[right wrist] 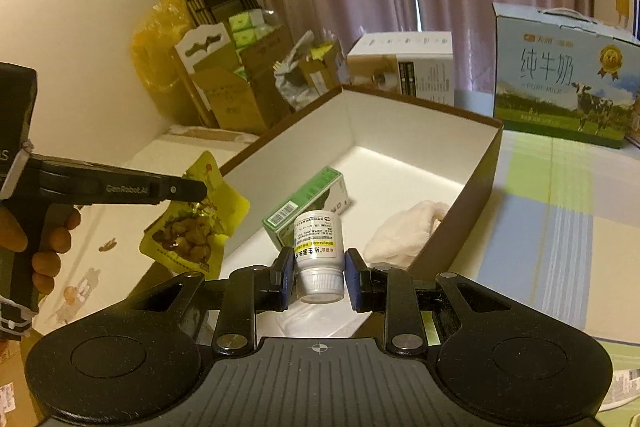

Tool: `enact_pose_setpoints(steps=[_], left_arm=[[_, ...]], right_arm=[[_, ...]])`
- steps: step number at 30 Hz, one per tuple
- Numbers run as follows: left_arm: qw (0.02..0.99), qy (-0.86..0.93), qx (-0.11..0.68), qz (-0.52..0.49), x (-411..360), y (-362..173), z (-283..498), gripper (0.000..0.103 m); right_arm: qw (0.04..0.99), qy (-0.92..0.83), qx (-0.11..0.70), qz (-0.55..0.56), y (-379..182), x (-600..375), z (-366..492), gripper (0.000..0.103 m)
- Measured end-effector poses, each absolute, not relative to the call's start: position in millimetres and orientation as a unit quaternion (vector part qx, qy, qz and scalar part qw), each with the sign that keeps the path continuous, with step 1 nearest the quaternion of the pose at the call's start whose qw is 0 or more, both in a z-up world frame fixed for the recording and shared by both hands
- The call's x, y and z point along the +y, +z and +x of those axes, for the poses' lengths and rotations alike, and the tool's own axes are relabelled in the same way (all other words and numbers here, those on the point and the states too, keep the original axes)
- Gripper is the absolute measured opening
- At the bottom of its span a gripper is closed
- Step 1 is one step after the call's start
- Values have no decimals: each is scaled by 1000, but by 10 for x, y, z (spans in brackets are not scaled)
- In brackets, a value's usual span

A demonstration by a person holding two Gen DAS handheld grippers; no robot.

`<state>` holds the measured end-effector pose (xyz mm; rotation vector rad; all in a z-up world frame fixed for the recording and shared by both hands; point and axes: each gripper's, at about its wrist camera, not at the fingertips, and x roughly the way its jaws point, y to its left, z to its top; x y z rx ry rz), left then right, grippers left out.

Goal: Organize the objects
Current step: 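Carry the snack packet and medicine bottle into the open box with both tools, then open both tools to drop the snack packet and bottle in the box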

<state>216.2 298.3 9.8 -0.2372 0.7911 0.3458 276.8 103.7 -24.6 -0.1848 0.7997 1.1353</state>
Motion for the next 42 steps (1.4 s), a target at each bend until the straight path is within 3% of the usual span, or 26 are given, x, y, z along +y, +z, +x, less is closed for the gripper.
enact_pose_setpoints(steps=[17,21,33,35,40,42], left_arm=[[884,121,435,-117,3354,-298,2454,7],[887,115,433,-115,3368,-290,2510,19],[892,109,424,-112,3387,-267,2582,39],[894,108,421,-113,3386,-260,2579,45],[898,105,412,-112,3354,-232,2562,63],[900,104,409,-111,3338,-215,2551,66]], right_arm=[[779,479,391,-102,-404,1354,2812,24],[784,469,392,-112,-440,1420,2852,24],[803,450,371,-126,-503,1593,2985,25],[805,446,368,-131,-500,1607,2990,27],[807,447,362,-135,-483,1585,2957,45],[807,447,362,-135,-468,1569,2939,48]])
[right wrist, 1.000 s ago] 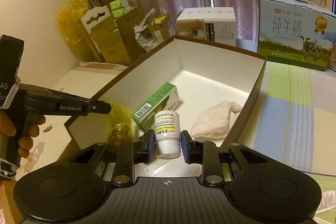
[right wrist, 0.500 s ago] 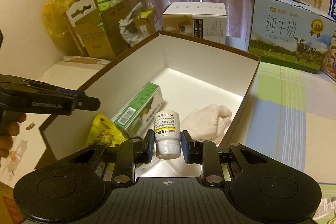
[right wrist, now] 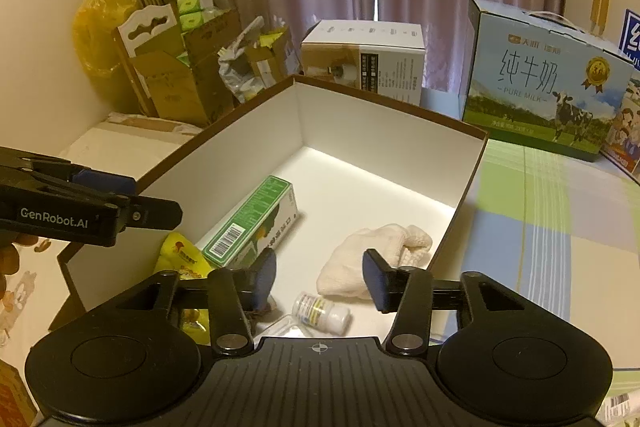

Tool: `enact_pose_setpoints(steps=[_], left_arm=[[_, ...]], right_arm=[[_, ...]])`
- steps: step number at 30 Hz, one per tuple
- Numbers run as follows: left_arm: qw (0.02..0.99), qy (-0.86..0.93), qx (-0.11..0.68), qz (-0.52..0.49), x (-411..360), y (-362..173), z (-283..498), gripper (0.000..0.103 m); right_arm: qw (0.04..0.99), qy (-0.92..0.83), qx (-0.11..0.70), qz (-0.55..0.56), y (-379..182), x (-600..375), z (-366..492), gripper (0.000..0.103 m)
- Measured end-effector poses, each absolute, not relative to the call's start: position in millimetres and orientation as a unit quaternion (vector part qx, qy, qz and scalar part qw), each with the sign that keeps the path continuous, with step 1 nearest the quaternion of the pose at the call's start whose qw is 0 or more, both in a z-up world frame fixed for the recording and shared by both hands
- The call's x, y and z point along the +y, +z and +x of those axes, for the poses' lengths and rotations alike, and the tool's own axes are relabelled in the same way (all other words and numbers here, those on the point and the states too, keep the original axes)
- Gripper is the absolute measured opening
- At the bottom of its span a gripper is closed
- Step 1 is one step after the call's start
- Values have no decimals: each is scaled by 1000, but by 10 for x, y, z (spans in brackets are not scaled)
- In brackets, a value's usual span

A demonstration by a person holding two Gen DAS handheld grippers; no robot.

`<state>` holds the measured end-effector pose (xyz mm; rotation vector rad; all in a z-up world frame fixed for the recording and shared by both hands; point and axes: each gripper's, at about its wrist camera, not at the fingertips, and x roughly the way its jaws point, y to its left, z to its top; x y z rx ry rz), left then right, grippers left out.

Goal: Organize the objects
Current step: 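Open both tools to drop the snack packet and bottle in the box, then move both tools back toward the red candy and white ointment box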

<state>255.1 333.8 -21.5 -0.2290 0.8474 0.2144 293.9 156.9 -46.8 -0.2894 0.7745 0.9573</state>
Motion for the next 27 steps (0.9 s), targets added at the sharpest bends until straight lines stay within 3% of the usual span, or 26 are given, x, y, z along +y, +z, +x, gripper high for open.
enact_pose_setpoints(steps=[12,27], left_arm=[[906,111,395,-102,3224,-82,2490,82],[915,129,368,-101,2955,136,2208,93]], right_arm=[[809,457,350,-121,-298,1413,2795,55],[812,467,342,-76,-45,830,2524,60]])
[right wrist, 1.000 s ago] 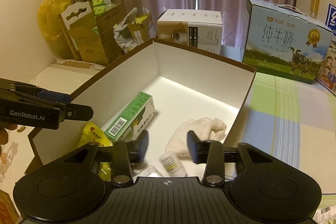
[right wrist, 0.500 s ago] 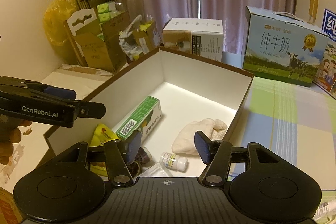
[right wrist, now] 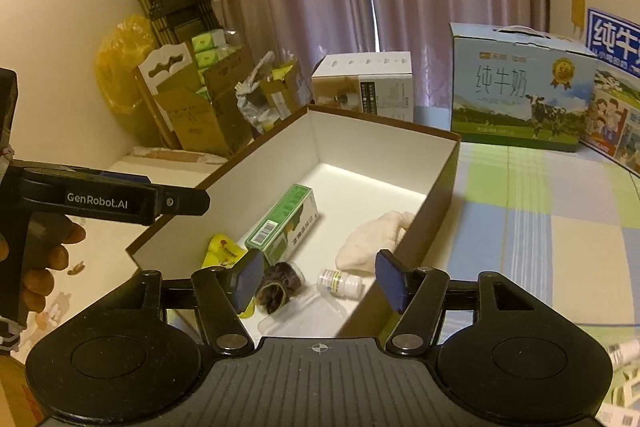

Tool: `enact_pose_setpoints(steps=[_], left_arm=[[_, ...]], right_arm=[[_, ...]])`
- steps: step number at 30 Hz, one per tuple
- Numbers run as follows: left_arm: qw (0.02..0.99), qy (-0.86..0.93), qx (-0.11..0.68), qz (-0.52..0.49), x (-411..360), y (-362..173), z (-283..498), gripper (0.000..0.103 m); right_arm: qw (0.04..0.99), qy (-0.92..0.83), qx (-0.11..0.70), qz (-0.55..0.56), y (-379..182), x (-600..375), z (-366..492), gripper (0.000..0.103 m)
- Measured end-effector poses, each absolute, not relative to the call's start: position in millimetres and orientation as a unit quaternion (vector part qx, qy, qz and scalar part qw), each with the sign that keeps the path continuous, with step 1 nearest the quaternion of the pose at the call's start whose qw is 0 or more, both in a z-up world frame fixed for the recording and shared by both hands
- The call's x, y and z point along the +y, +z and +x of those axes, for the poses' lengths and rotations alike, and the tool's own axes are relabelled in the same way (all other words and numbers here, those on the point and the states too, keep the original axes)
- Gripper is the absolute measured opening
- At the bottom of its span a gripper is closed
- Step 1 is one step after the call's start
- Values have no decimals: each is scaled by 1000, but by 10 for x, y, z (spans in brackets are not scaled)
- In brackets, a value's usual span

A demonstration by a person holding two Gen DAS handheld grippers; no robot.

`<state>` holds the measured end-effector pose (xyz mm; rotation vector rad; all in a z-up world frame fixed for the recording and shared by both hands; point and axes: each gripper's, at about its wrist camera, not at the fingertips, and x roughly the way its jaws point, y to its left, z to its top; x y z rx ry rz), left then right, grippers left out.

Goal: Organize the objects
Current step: 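Move both tools back toward the red candy and white ointment box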

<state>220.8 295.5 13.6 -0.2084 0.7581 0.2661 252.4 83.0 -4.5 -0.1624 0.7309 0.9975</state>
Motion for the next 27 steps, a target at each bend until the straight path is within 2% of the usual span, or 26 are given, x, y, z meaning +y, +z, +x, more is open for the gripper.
enact_pose_setpoints(steps=[14,27], left_arm=[[923,126,350,-98,2468,321,1945,100],[913,117,379,-101,1756,252,1858,102]], right_arm=[[813,465,346,-57,52,221,2415,63],[804,455,378,-55,-86,-406,2436,64]])
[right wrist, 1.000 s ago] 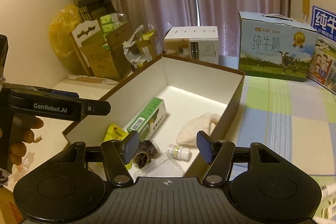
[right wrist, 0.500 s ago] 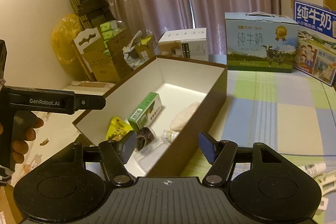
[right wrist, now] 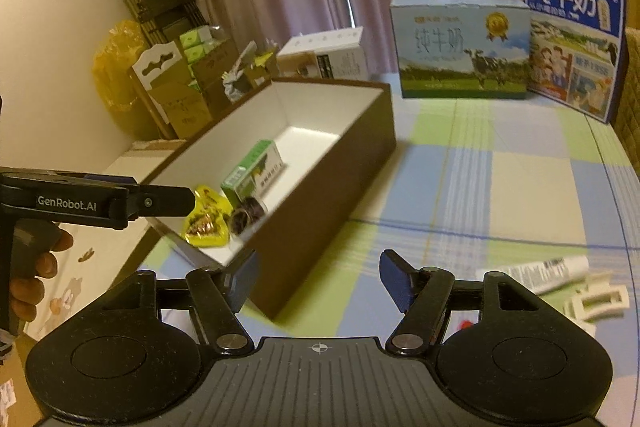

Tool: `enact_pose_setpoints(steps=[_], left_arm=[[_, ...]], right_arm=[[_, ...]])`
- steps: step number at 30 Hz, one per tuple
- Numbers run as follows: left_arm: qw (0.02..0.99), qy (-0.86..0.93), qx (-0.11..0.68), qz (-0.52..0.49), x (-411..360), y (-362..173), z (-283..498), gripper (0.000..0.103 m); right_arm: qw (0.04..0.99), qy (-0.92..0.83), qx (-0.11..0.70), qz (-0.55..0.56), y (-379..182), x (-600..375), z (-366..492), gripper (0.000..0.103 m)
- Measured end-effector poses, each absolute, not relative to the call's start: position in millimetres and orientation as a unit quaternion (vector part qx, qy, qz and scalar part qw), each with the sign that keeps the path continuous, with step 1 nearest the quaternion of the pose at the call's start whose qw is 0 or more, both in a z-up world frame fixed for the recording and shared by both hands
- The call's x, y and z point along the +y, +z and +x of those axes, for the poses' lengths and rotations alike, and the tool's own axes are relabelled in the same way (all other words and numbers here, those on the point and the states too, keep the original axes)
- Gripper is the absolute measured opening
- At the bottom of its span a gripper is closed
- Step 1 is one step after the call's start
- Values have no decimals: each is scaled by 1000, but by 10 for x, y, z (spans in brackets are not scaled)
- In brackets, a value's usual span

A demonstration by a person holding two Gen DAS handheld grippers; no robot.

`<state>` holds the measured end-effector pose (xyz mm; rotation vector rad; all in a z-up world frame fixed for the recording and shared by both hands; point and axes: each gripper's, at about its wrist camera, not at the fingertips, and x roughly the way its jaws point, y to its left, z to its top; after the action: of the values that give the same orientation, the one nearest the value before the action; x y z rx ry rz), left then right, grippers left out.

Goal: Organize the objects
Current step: 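Move both tools back toward the red candy and white ointment box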

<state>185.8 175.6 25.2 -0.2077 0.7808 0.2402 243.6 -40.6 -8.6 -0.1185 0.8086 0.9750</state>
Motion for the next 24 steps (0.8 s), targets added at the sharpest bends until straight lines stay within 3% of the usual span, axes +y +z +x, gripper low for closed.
enact_pose_setpoints(steps=[24], left_arm=[[900,104,414,-90,649,-66,2100,101]], right_arm=[[804,409,430,-48,-368,-1602,2864,64]])
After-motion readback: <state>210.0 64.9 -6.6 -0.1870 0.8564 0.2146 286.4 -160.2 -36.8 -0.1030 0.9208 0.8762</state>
